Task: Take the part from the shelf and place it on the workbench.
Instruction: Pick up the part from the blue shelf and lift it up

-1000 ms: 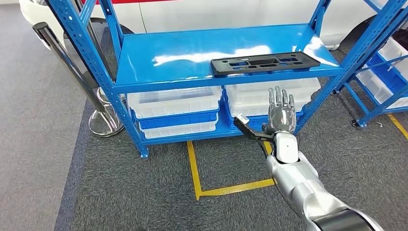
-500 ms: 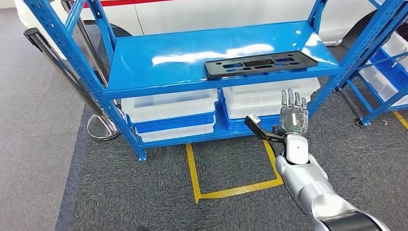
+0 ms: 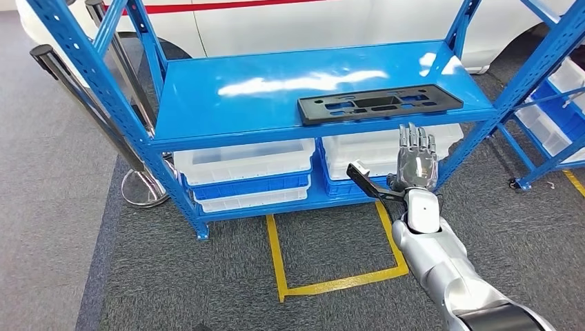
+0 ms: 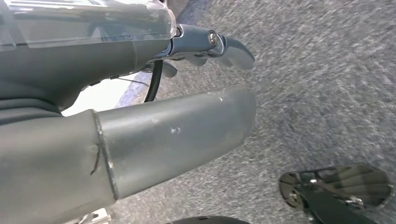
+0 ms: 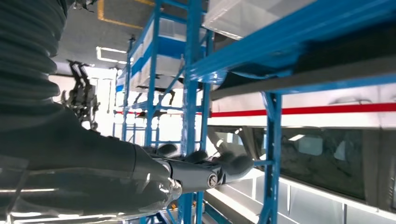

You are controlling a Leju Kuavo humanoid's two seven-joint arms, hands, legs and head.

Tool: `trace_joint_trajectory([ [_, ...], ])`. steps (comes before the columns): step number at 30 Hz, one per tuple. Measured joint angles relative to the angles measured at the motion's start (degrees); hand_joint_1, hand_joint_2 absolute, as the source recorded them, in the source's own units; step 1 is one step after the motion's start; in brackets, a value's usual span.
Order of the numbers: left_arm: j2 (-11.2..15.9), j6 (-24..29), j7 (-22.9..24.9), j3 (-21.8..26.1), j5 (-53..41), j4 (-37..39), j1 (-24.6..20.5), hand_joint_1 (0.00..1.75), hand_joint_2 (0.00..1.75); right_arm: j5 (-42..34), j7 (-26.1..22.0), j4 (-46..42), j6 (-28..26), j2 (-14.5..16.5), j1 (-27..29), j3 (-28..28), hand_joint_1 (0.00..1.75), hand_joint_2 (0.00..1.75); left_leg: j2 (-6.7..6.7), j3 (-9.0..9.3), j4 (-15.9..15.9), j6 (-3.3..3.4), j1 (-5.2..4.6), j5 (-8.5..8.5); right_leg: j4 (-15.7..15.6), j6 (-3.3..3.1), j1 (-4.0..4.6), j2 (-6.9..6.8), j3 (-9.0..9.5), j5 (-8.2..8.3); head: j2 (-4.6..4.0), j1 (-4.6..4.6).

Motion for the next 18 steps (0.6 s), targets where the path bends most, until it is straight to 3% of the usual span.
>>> trace_joint_trajectory([
  [1,-0.01,-0.01,-0.04,0.01,-0.03,0.00,0.00,0.00,0.00,0.05,-0.24,-0.03,0.00,0.02,-0.02,0.00,0.00,1.75,0.03,0.35,-0.25,0.32,0.11,-0.10,2.58,0.27,-0.10,-0.05,-1.35,-1.10,0.00,0.02],
  [3,-0.04,-0.04,-0.14,0.03,-0.09,0.00,-0.15,0.00,0.00,0.26,-0.68,0.03,0.01,0.05,0.26,0.00,0.00,1.75,0.03,0.80,-0.30,0.83,0.09,-0.56,10.17,0.74,-0.27,-0.08,-5.96,-3.53,0.00,0.02],
  [4,-0.06,-0.07,-0.18,0.05,-0.11,0.00,-0.17,0.00,0.00,0.43,-0.90,0.09,0.02,0.07,0.55,0.00,0.00,1.75,-0.01,1.06,-0.27,0.91,0.10,-0.85,13.20,0.92,-0.38,-0.09,-8.15,-3.94,0.00,0.03],
  [5,-0.07,-0.09,-0.20,0.07,-0.14,0.00,-0.13,0.00,0.00,0.61,-1.13,0.15,0.02,0.09,0.85,0.01,0.00,1.75,-0.06,1.43,-0.23,0.91,0.10,-1.18,14.40,1.05,-0.50,-0.10,-9.51,-3.24,0.00,0.03],
  [6,-0.07,-0.11,-0.21,0.08,-0.19,0.00,-0.05,0.00,0.00,0.76,-1.39,0.20,0.02,0.12,1.04,0.01,0.00,1.75,-0.12,1.89,-0.15,0.83,0.11,-1.58,13.27,1.11,-0.63,-0.12,-9.69,-1.39,0.00,0.03],
  [8,-0.08,-0.14,-0.21,0.08,-0.32,0.00,0.07,0.00,0.00,0.95,-1.84,0.21,0.02,0.19,1.17,0.01,0.00,1.75,-0.18,2.87,0.07,0.46,0.11,-2.59,6.56,1.04,-0.79,-0.24,-7.53,3.55,0.00,0.03],
  [9,-0.08,-0.15,-0.21,0.09,-0.42,0.00,0.01,0.00,0.00,1.10,-2.08,0.20,0.02,0.25,1.17,0.01,0.00,1.75,-0.20,3.22,0.29,0.11,0.03,-3.10,3.22,0.91,-0.68,-0.29,-6.14,5.08,0.00,0.03],
  [10,-0.09,-0.16,-0.20,0.09,-0.54,0.00,-0.07,0.00,0.00,1.26,-2.41,0.16,0.02,0.34,1.21,0.01,0.00,1.75,-0.21,3.36,0.41,-0.26,-0.03,-3.47,1.07,0.62,-0.53,-0.33,-5.20,5.61,0.00,0.02],
  [12,-0.09,-0.20,-0.20,0.10,-0.78,0.00,-0.24,0.00,0.00,1.47,-3.55,-0.14,0.02,0.59,1.43,0.02,0.00,1.75,-0.19,3.45,0.43,-0.97,-0.13,-3.84,-0.18,-0.05,-0.20,-0.22,-4.62,4.98,0.00,0.01],
  [15,-0.07,-0.24,-0.22,0.10,-1.01,0.00,-0.25,0.00,0.00,1.73,-5.39,-1.37,-0.01,0.90,1.91,0.02,0.00,1.75,-0.04,3.12,1.65,-1.86,0.02,-5.01,-0.89,-1.26,-0.48,0.00,-3.83,4.52,0.00,-0.07],
  [16,-0.07,-0.24,-0.23,0.10,-1.10,0.00,-0.26,0.00,0.00,1.96,-5.83,-1.69,-0.01,1.05,2.03,0.02,0.00,1.75,-0.01,2.01,3.96,-2.08,0.07,-6.06,-1.11,-1.67,-0.57,0.00,-3.39,4.33,0.00,-0.10],
  [18,-0.08,-0.26,-0.27,0.11,-1.30,0.00,-0.30,0.00,0.00,2.46,-6.41,-1.98,0.01,1.34,2.51,0.02,0.00,1.75,0.01,-2.12,11.31,-2.38,0.12,-8.59,-1.20,-2.22,-0.45,-0.09,-2.68,3.76,0.00,-0.17],
])
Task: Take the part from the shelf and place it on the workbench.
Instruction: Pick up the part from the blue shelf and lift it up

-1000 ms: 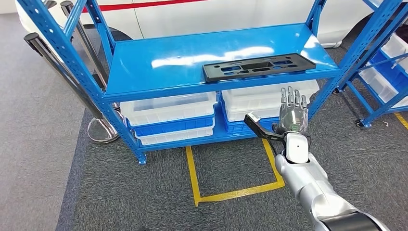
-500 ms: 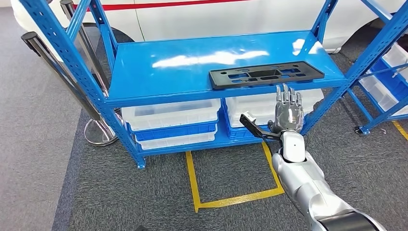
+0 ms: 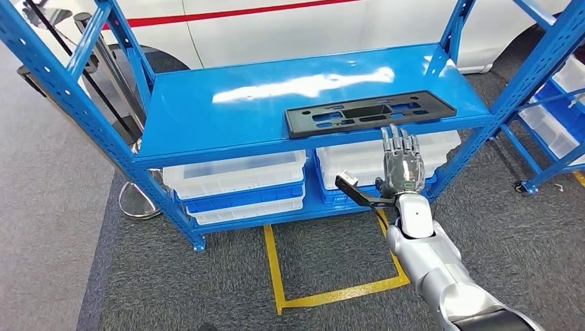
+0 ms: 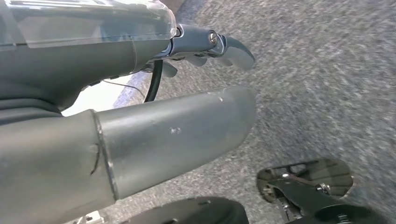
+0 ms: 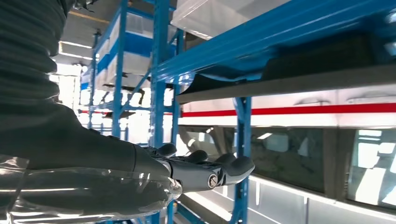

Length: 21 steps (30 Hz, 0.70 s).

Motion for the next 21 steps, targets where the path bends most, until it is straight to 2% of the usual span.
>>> trace_joint_trajectory([
  [1,-0.01,-0.02,-0.01,0.00,-0.09,0.00,0.04,0.00,0.00,0.20,-0.12,-0.12,0.01,0.11,0.44,0.00,0.00,1.75,0.00,-2.26,3.40,-0.10,0.01,-0.68,0.01,-0.12,0.09,-0.03,0.36,-0.33,0.00,0.01],
  [2,-0.01,-0.03,-0.01,0.00,-0.16,0.00,0.14,0.00,0.00,0.36,-0.15,-0.26,0.01,0.20,0.93,0.00,0.00,1.75,0.00,-3.80,5.11,-0.13,0.01,-0.30,0.02,-0.15,0.17,-0.03,0.77,-0.68,0.00,0.01],
  [3,-0.01,-0.04,-0.01,-0.01,-0.22,0.00,0.27,0.00,0.00,0.46,-0.15,-0.44,0.01,0.30,1.37,0.01,0.00,1.75,0.00,-4.31,4.64,-0.08,0.01,1.31,0.05,-0.13,0.23,0.02,1.27,-1.06,0.00,0.02],
  [4,-0.01,-0.04,0.02,-0.01,-0.27,0.00,0.39,0.00,0.00,0.52,-0.14,-0.68,0.01,0.42,1.69,0.01,0.00,1.75,0.00,-3.77,2.05,0.08,-0.01,3.89,0.07,-0.07,0.27,0.09,1.84,-1.48,0.00,0.01],
  [5,0.01,-0.04,0.03,0.00,-0.33,0.00,0.46,0.00,0.00,0.57,-0.14,-0.92,0.00,0.54,1.87,0.02,0.00,1.75,0.00,-2.57,-1.83,0.34,-0.06,6.66,0.08,0.03,0.29,0.16,2.42,-1.91,0.00,0.02],
  [6,0.03,-0.05,0.05,0.01,-0.39,0.01,0.48,0.00,0.00,0.63,-0.14,-1.16,0.00,0.65,1.91,0.03,0.00,1.75,-0.01,-1.24,-5.22,0.65,-0.24,8.61,0.10,0.23,0.38,0.22,2.85,-2.31,0.00,0.03],
  [7,0.05,-0.06,0.07,0.02,-0.43,0.01,0.44,0.00,0.00,0.68,-0.14,-1.34,0.00,0.75,1.89,0.03,0.00,1.75,-0.02,-0.04,-7.96,0.98,-0.42,9.47,0.11,0.47,0.43,0.27,3.08,-2.60,0.00,0.03],
  [9,0.08,-0.06,0.08,0.04,-0.48,0.02,0.25,0.00,0.00,0.73,-0.17,-1.54,0.01,0.87,1.90,0.05,0.00,1.75,-0.09,0.96,-9.80,1.50,-0.78,8.97,-0.02,1.03,0.46,0.29,3.12,-2.87,0.00,0.06],
  [12,0.05,-0.04,0.11,0.07,-0.62,0.02,0.32,0.00,0.00,0.82,-0.31,-2.16,-0.02,1.04,1.96,0.07,0.00,1.75,-0.09,1.86,-11.16,2.25,-0.41,8.67,0.55,1.91,0.47,0.13,3.02,-3.59,0.00,0.14],
  [13,0.04,-0.04,0.13,0.08,-0.68,0.02,0.37,0.00,0.00,0.90,-0.34,-2.41,-0.03,1.07,1.91,0.07,0.00,1.75,-0.04,2.30,-11.59,2.56,-0.22,8.65,2.29,2.19,0.48,0.07,2.18,-4.43,0.00,0.17],
  [14,0.03,-0.05,0.13,0.08,-0.72,0.02,0.37,0.00,0.00,1.01,-0.36,-2.61,-0.03,1.06,1.94,0.07,0.00,1.75,0.00,2.70,-11.85,2.84,-0.13,8.52,5.31,2.42,0.40,-0.01,0.52,-5.63,0.00,0.22],
  [16,0.01,-0.07,0.09,0.09,-0.78,0.02,0.26,0.00,0.00,1.19,-0.39,-2.72,-0.02,1.05,2.33,0.08,0.00,1.75,0.01,3.21,-11.90,3.19,-0.10,8.00,12.73,2.74,0.21,-0.02,-4.19,-7.79,0.00,0.24],
  [17,-0.01,-0.09,0.08,0.10,-0.79,0.02,0.28,0.00,0.00,1.26,-0.41,-2.73,-0.01,1.04,2.65,0.10,0.00,1.75,-0.02,3.55,-11.88,3.20,-0.09,7.68,15.04,2.86,0.08,-0.03,-6.03,-7.76,0.00,0.25],
  [18,-0.01,-0.14,0.08,0.11,-0.79,0.02,0.34,0.00,0.00,1.31,-0.42,-2.75,-0.01,1.04,2.91,0.14,0.00,1.75,-0.06,3.96,-11.83,3.15,-0.07,7.32,15.24,2.94,-0.05,-0.05,-6.85,-6.57,0.00,0.25],
  [19,-0.01,-0.18,0.08,0.13,-0.79,0.02,0.40,0.00,0.00,1.33,-0.43,-2.81,-0.01,1.04,3.05,0.18,0.00,1.75,-0.09,4.43,-11.73,3.04,-0.06,6.92,13.25,2.99,-0.19,-0.09,-6.54,-4.35,0.00,0.26],
  [20,-0.01,-0.22,0.07,0.14,-0.80,0.02,0.45,0.00,0.00,1.34,-0.44,-2.93,-0.01,1.04,3.09,0.21,0.00,1.75,-0.12,4.93,-11.57,2.87,-0.03,6.42,9.53,3.00,-0.31,-0.16,-5.36,-1.63,0.00,0.26],
  [21,-0.01,-0.24,0.07,0.16,-0.80,0.02,0.45,0.00,0.00,1.34,-0.45,-3.05,-0.01,1.03,3.06,0.22,0.00,1.75,-0.15,5.31,-11.34,2.58,-0.11,5.89,6.04,2.96,-0.28,-0.22,-4.00,0.27,0.00,0.29],
])
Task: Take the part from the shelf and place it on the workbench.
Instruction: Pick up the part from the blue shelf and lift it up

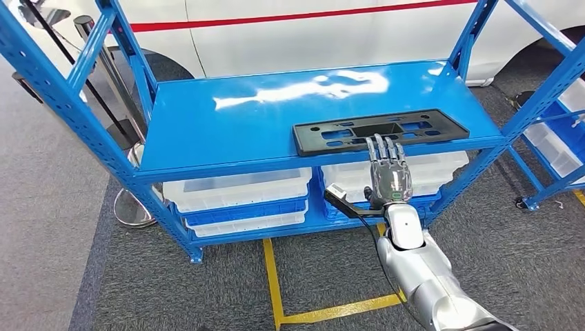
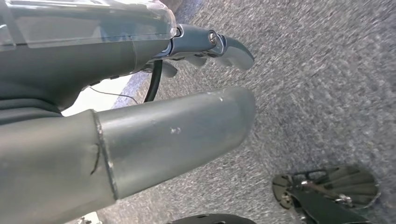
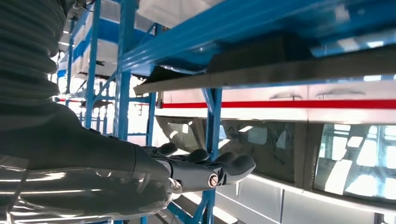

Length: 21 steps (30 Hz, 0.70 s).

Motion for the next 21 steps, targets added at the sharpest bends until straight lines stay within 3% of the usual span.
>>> trace_joint_trajectory([
  [2,0.00,0.00,-0.01,0.06,-0.01,0.01,-0.11,0.00,0.00,0.01,-0.01,-0.23,0.01,0.03,0.01,0.01,0.00,1.75,-0.05,0.26,0.40,-0.70,-0.15,-0.81,-4.55,-0.45,0.22,-0.01,1.97,1.18,0.00,-0.01],
  [5,0.00,0.00,-0.01,0.15,-0.01,0.02,-0.22,0.00,0.00,0.03,0.02,-0.55,-0.01,0.08,0.23,0.04,0.00,1.75,0.00,0.47,0.27,-1.65,-0.06,-1.39,-5.30,-1.53,0.42,0.23,2.59,0.29,0.00,-0.09],
  [7,0.00,0.00,-0.01,0.18,-0.01,0.01,-0.22,0.00,0.00,-0.01,0.03,-0.79,-0.02,0.07,0.14,0.04,0.00,1.75,0.08,-0.29,2.51,-2.18,0.06,-2.78,-5.75,-2.33,0.23,0.30,3.38,-0.01,0.00,-0.17],
  [10,0.00,-0.01,-0.03,0.20,-0.01,0.01,-0.25,0.00,0.00,-0.08,-0.15,-0.94,-0.02,0.15,0.16,0.04,0.00,1.75,0.10,-6.22,13.18,-2.61,0.12,-6.55,-5.99,-3.12,0.34,0.25,4.48,-0.80,0.00,-0.31],
  [11,0.00,-0.02,-0.02,0.21,-0.03,0.01,-0.18,0.00,0.00,-0.11,-0.22,-0.94,-0.01,0.17,0.28,0.04,0.00,1.75,0.10,-8.24,15.99,-2.64,0.12,-6.84,-5.99,-3.21,0.44,0.26,4.84,-1.12,0.00,-0.30],
  [12,0.00,-0.02,-0.02,0.21,-0.05,0.02,-0.08,0.00,0.00,-0.14,-0.27,-0.94,-0.01,0.17,0.38,0.04,0.00,1.75,0.10,-9.35,16.78,-2.58,0.11,-5.92,-5.98,-3.23,0.53,0.31,5.28,-1.46,0.00,-0.31],
  [13,0.00,-0.02,-0.01,0.22,-0.08,0.02,0.00,0.00,0.00,-0.15,-0.30,-0.95,-0.01,0.17,0.43,0.04,0.00,1.75,0.10,-9.37,15.35,-2.41,0.08,-3.88,-5.98,-3.21,0.61,0.39,5.83,-1.84,0.00,-0.30],
  [15,0.04,-0.03,-0.02,0.24,-0.13,0.02,0.10,0.00,0.00,-0.15,-0.32,-1.03,0.00,0.22,0.42,0.04,0.00,1.75,0.09,-7.05,8.19,-1.65,-0.13,1.45,-6.01,-3.04,0.68,0.49,6.96,-2.68,0.00,-0.25],
  [16,0.10,-0.03,-0.02,0.26,-0.15,0.02,0.10,0.00,0.00,-0.15,-0.35,-1.08,0.01,0.26,0.36,0.04,0.00,1.75,0.08,-5.80,4.96,-1.22,-0.35,3.12,-5.99,-2.86,0.74,0.54,7.29,-3.03,0.00,-0.22],
  [17,0.15,-0.05,-0.02,0.28,-0.19,0.03,0.01,0.00,0.00,-0.15,-0.39,-1.11,0.01,0.30,0.33,0.04,0.00,1.75,0.07,-4.88,2.65,-0.85,-0.58,3.72,-5.98,-2.62,0.74,0.56,7.36,-3.26,0.00,-0.20],
  [19,0.22,-0.13,-0.01,0.31,-0.25,0.04,-0.16,0.00,0.00,-0.15,-0.46,-1.15,0.01,0.36,0.38,0.04,0.00,1.75,0.05,-4.30,1.20,-0.43,-0.91,3.14,-6.16,-2.07,0.71,0.59,7.24,-3.42,0.00,-0.19],
  [21,0.16,-0.22,-0.02,0.31,-0.35,0.04,-0.10,0.00,0.00,-0.15,-0.46,-1.43,-0.02,0.43,0.43,0.04,0.00,1.75,0.07,-3.60,0.17,-0.08,-0.55,2.94,-6.15,-1.43,0.74,0.48,7.30,-3.75,0.00,-0.16],
])
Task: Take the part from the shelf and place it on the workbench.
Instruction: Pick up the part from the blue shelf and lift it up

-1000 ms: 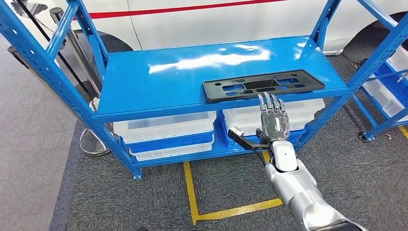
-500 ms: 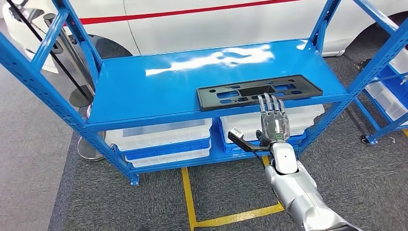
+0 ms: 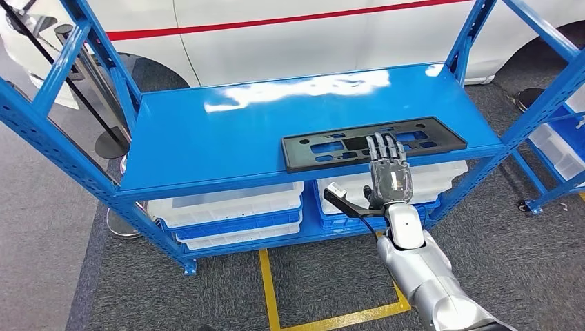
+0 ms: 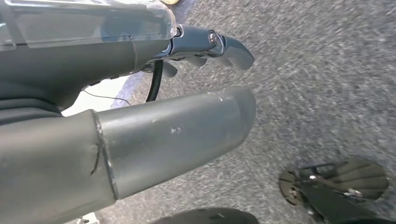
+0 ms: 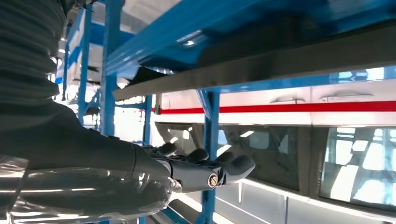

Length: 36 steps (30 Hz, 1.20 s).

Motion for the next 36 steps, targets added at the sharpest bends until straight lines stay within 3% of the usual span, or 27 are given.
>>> trace_joint_trajectory([
  [2,-0.06,-0.03,-0.04,0.02,-0.14,0.00,0.07,0.00,0.00,0.00,0.00,-0.29,-0.01,0.04,-0.23,0.01,0.00,1.75,0.11,0.99,-0.94,0.49,0.43,-0.08,3.24,0.53,0.05,-0.17,-1.54,-1.49,0.00,0.06],
  [5,-0.13,-0.03,-0.12,0.07,-0.25,0.00,-0.16,0.00,0.00,-0.05,0.00,-0.31,0.01,-0.04,-0.01,0.02,0.00,1.75,0.13,1.91,-1.03,0.95,0.47,-0.89,13.51,1.10,-0.36,-0.25,-7.98,-4.44,0.00,0.10],
  [6,-0.16,-0.04,-0.14,0.08,-0.25,0.00,-0.16,0.00,0.00,-0.07,0.00,-0.31,0.01,-0.06,0.19,0.02,0.00,1.75,0.09,2.31,-0.97,0.92,0.51,-1.26,15.09,1.28,-0.55,-0.26,-9.50,-4.01,0.00,0.10],
  [7,-0.19,-0.04,-0.14,0.08,-0.25,0.00,-0.08,0.00,0.00,-0.09,0.00,-0.30,0.01,-0.07,0.30,0.02,0.00,1.75,0.04,2.79,-0.87,0.80,0.57,-1.70,14.51,1.44,-0.73,-0.29,-9.96,-2.40,0.00,0.10],
  [9,-0.25,-0.04,-0.15,0.09,-0.25,0.00,0.08,0.00,0.00,-0.10,0.00,-0.30,0.01,-0.08,0.27,0.02,0.00,1.75,-0.03,3.88,-0.47,0.37,0.74,-2.81,8.11,1.64,-1.08,-0.44,-8.09,2.66,0.00,0.11],
  [10,-0.28,-0.04,-0.15,0.10,-0.26,0.01,0.10,0.00,0.00,-0.11,0.00,-0.28,0.02,-0.15,0.21,0.02,0.00,1.75,-0.08,4.19,-0.16,0.00,0.70,-3.38,4.91,1.65,-1.06,-0.50,-6.83,4.40,0.00,0.13],
  [11,-0.28,-0.04,-0.15,0.13,-0.26,0.01,0.05,0.00,0.00,-0.11,0.00,-0.26,0.03,-0.18,0.17,0.02,0.00,1.75,-0.14,4.25,0.13,-0.40,0.63,-3.83,2.72,1.46,-1.02,-0.50,-5.94,5.14,0.00,0.14],
  [15,-0.29,-0.04,-0.16,0.32,-0.26,0.02,-0.16,0.00,0.00,-0.11,0.01,-0.29,0.02,-0.17,0.18,0.02,0.00,1.75,-0.08,4.38,0.31,-1.61,0.57,-4.75,1.41,0.10,-0.77,-0.16,-5.23,4.17,0.00,0.14],
  [17,-0.29,-0.04,-0.19,0.38,-0.28,0.02,-0.20,0.00,0.00,-0.10,0.02,-0.31,0.01,-0.14,0.02,0.03,0.00,1.75,0.00,3.71,2.58,-2.07,0.66,-6.14,1.05,-0.69,-0.92,-0.15,-4.35,3.75,0.00,0.05],
  [18,-0.30,-0.06,-0.21,0.40,-0.30,0.02,-0.24,0.00,0.00,-0.05,0.01,-0.31,0.01,-0.12,-0.05,0.08,0.00,1.75,0.04,2.20,5.61,-2.24,0.69,-7.41,0.88,-1.01,-0.91,-0.22,-3.87,3.52,0.00,-0.01],
  [20,-0.31,-0.11,-0.25,0.44,-0.34,0.02,-0.29,0.00,0.00,0.15,-0.14,-0.19,0.02,-0.11,-0.09,0.39,0.00,1.75,0.03,-2.55,13.61,-2.41,0.69,-9.81,0.78,-1.43,-0.69,-0.30,-3.21,3.00,0.00,-0.08],
  [21,-0.31,-0.14,-0.25,0.45,-0.36,0.02,-0.23,0.00,0.00,0.24,-0.22,-0.10,0.03,-0.11,-0.03,0.64,0.00,1.75,0.03,-4.64,16.43,-2.38,0.69,-10.03,0.78,-1.53,-0.54,-0.28,-2.90,2.72,0.00,-0.07],
  [22,-0.31,-0.16,-0.25,0.45,-0.38,0.02,-0.13,0.00,0.00,0.29,-0.30,-0.01,0.03,-0.11,0.02,0.90,0.00,1.75,0.03,-5.79,17.18,-2.24,0.67,-9.09,0.79,-1.59,-0.41,-0.20,-2.55,2.44,0.00,-0.08],
  [23,-0.31,-0.21,-0.25,0.46,-0.40,0.02,-0.05,0.00,0.00,0.33,-0.34,0.07,0.03,-0.11,0.03,1.19,0.00,1.75,0.03,-5.78,15.54,-1.95,0.62,-6.95,0.79,-1.60,-0.27,-0.10,-2.09,2.15,0.00,-0.08],
  [25,-0.29,-0.31,-0.25,0.50,-0.45,0.02,-0.01,0.00,0.00,0.45,-0.51,0.27,0.03,-0.11,-0.05,1.89,0.00,1.75,0.01,-3.51,8.33,-0.99,0.30,-1.71,0.74,-1.51,-0.07,0.05,-1.09,1.50,0.00,-0.04],
  [26,-0.27,-0.34,-0.25,0.55,-0.47,0.02,-0.04,0.00,0.00,0.52,-0.73,0.45,0.04,-0.11,-0.14,2.36,0.00,1.75,0.03,-2.22,5.00,-0.51,0.05,-0.08,0.70,-1.38,0.05,0.10,-0.77,1.22,0.00,-0.02],
  [29,-0.23,-0.36,-0.38,0.69,-0.51,0.02,-0.37,0.00,0.00,0.72,-1.63,0.98,0.03,-0.09,-0.06,3.94,0.00,1.75,0.04,-0.64,1.25,0.12,-0.40,-0.01,0.33,-0.64,0.12,0.12,-0.72,1.02,0.00,-0.02],
  [33,-0.44,-0.49,-1.21,0.79,-0.73,0.02,-0.36,0.00,0.00,0.91,-2.64,1.18,0.00,0.02,0.50,6.35,0.00,1.75,-0.09,0.43,-0.68,-0.92,-0.03,0.49,-0.81,-0.91,0.40,-0.06,0.14,1.68,0.00,0.10],
  [36,-0.45,-0.71,-1.56,0.95,-0.82,0.02,-0.54,0.00,0.00,0.95,-3.55,1.42,0.01,-0.01,0.93,9.20,0.00,1.75,-0.13,0.48,-0.59,-0.70,-0.21,0.22,-1.48,-0.60,0.25,-0.20,0.64,1.35,0.00,0.14],
])
